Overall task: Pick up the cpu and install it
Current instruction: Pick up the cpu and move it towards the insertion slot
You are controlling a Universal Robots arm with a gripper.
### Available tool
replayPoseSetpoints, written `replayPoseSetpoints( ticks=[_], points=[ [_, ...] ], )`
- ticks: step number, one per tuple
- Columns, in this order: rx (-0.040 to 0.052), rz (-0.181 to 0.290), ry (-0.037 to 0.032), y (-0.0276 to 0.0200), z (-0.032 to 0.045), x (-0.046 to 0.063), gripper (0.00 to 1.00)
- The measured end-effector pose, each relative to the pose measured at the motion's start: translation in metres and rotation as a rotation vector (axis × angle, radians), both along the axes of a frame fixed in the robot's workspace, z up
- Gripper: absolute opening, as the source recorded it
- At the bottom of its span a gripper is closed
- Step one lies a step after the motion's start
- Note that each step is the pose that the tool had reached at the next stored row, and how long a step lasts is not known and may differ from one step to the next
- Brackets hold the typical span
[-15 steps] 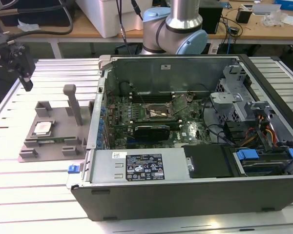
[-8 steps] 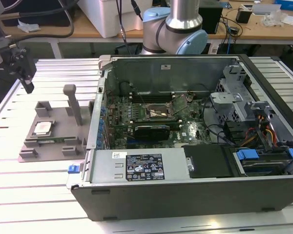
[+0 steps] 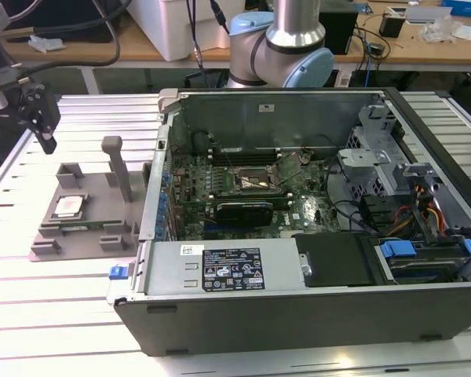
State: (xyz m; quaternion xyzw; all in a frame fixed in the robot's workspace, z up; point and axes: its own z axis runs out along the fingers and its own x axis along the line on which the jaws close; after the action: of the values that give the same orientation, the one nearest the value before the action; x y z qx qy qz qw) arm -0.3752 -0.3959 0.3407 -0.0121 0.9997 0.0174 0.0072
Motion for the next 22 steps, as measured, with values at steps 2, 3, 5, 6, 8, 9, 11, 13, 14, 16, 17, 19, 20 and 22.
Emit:
replayPoseSetpoints(
  ticks=[2,3,5,6,8,9,11,13,14,16,17,19,20,22],
  points=[
    [0.0000,0.000,0.0000,0.0000,-0.0020,0.000,0.72],
    [0.0000,0.000,0.0000,0.0000,-0.0037,0.000,0.72],
    [0.0000,0.000,0.0000,0.0000,-0.0053,0.000,0.72],
    [0.0000,0.000,0.0000,0.0000,-0.0062,0.000,0.72],
    [0.0000,0.000,0.0001,0.0000,-0.0080,0.000,0.72],
    [0.0000,0.000,0.0000,0.0000,-0.0095,0.000,0.72],
    [0.0000,0.000,0.0000,0.0000,-0.0122,0.000,0.72],
    [0.0000,0.000,0.0000,0.0000,-0.0137,0.000,0.72],
    [0.0000,0.000,0.0000,0.0000,-0.0146,0.000,0.72],
    [0.0000,0.000,0.0000,0.0000,-0.0161,0.000,0.72],
    [0.0000,0.000,0.0000,0.0000,-0.0169,0.000,0.72],
    [0.0000,0.000,0.0000,0.0000,-0.0187,0.000,0.72],
    [0.0000,0.000,0.0000,0.0000,-0.0195,0.000,0.72],
    [0.0000,0.000,0.0000,0.0000,-0.0210,0.000,0.72]
  ],
)
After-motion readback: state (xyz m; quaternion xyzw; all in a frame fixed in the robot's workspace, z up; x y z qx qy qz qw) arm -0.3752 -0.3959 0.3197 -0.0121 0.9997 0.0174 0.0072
